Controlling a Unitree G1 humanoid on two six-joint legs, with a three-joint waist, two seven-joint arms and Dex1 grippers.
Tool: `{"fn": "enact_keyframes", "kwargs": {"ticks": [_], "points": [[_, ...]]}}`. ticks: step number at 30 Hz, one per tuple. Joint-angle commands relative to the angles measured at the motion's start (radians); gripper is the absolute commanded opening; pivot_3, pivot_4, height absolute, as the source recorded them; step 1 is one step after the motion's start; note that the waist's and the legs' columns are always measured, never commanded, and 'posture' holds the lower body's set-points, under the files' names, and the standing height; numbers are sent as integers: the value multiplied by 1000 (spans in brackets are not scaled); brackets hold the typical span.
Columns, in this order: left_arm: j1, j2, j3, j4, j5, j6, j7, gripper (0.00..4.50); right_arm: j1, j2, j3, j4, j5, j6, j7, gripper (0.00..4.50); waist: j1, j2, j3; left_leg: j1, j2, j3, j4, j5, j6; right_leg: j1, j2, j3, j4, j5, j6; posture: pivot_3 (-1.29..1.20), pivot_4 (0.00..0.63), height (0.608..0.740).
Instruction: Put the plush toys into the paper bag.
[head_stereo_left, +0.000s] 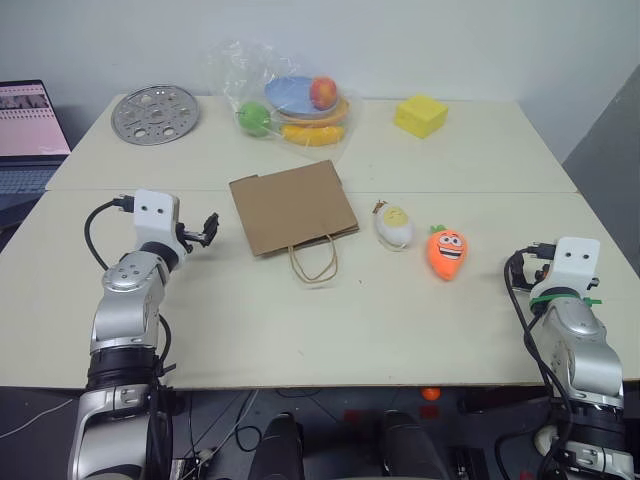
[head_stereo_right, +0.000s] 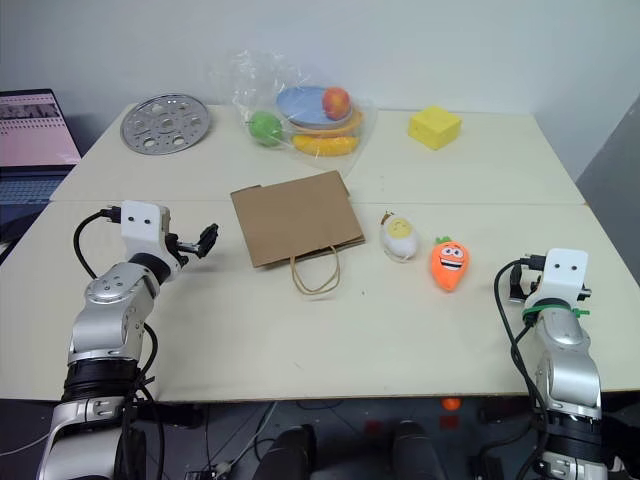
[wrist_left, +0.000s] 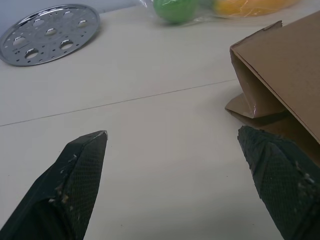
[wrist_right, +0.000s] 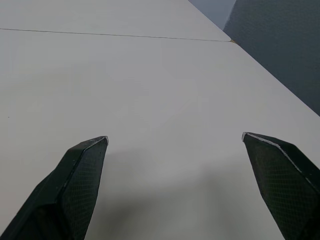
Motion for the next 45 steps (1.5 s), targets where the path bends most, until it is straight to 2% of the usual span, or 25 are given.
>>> {"fn": "enact_keyframes", "kwargs": {"ticks": [1,37,41,45], "points": [[-8,17,11,-25,-13,-7,-18,4452,-2,-10,-16,-46,-7,-13,-4,4500,0,0,0,0,0,0,0,0,0,0,0,0,0,0,0,0,150,740],[-8,21,10,-26,-1,-20,-36,4452,10,-10,-15,-65,-7,-6,-4,4500,0,0,0,0,0,0,0,0,0,0,0,0,0,0,0,0,150,740],[-6,43,-1,-61,-18,-19,-101,4452,6,-58,12,-90,2,1,71,4500,0,0,0,0,0,0,0,0,0,0,0,0,0,0,0,0,150,740],[-9,138,-60,-140,-50,-43,-325,4452,-8,-140,46,-163,97,0,275,4500,-2,0,0,0,0,0,0,0,0,0,0,0,0,-1,1,0,150,740]]}}
